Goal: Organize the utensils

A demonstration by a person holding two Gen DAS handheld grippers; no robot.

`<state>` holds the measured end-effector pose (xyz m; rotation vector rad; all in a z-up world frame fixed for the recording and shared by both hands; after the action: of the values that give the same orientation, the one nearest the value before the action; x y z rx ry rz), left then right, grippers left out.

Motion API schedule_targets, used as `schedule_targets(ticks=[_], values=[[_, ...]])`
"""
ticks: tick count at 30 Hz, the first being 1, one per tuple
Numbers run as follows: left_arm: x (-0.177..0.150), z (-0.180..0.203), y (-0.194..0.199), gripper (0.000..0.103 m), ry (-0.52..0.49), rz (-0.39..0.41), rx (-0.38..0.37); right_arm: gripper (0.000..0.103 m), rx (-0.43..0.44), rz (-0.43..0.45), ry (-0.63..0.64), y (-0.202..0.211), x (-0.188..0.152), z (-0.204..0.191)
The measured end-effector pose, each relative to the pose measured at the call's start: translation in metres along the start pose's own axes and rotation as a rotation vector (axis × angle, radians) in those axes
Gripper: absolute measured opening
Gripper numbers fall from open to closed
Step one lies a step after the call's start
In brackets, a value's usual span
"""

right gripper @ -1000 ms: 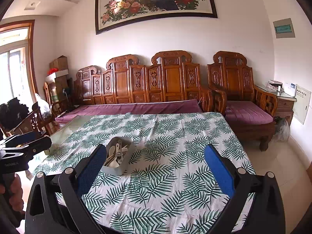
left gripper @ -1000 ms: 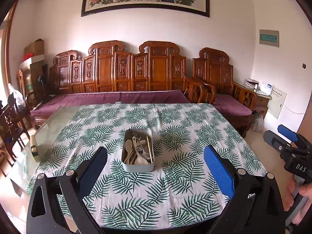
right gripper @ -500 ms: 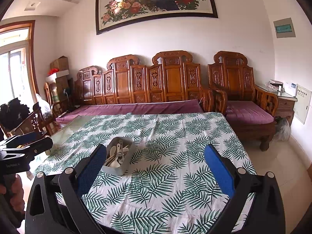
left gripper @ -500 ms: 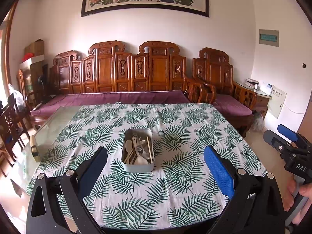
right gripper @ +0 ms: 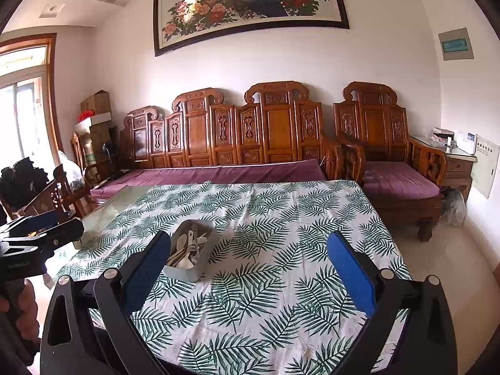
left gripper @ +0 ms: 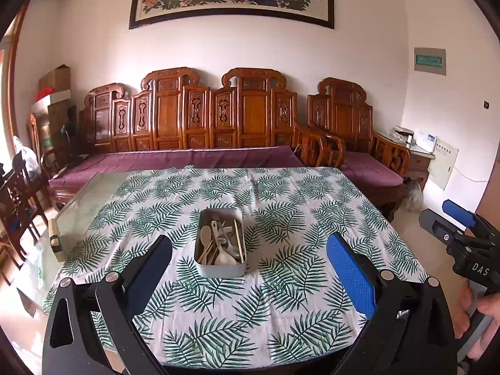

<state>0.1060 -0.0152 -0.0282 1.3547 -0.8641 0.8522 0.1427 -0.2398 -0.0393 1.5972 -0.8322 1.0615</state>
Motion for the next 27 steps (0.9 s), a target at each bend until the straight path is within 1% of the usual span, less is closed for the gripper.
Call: schedule_targets(ticks=[27], values=[[-0.0007, 0.0007, 0.0011, 0.096, 0.001, 0.000, -0.004, 0.101, 0.005, 0.000, 0.001, -0.0006, 0.0025, -0.0057]])
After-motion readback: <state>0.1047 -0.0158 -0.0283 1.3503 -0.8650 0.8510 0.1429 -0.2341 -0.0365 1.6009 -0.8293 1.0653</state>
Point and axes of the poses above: each gripper's, at about its wrist camera, not at the fingertips, and y roughly against the way its jaws point, z to its right, x to its top, the point moved 7 cm from there along -y, roughly the way its jaws point, and after that the axes turned 3 degrees about z, right-handed, at the moved point
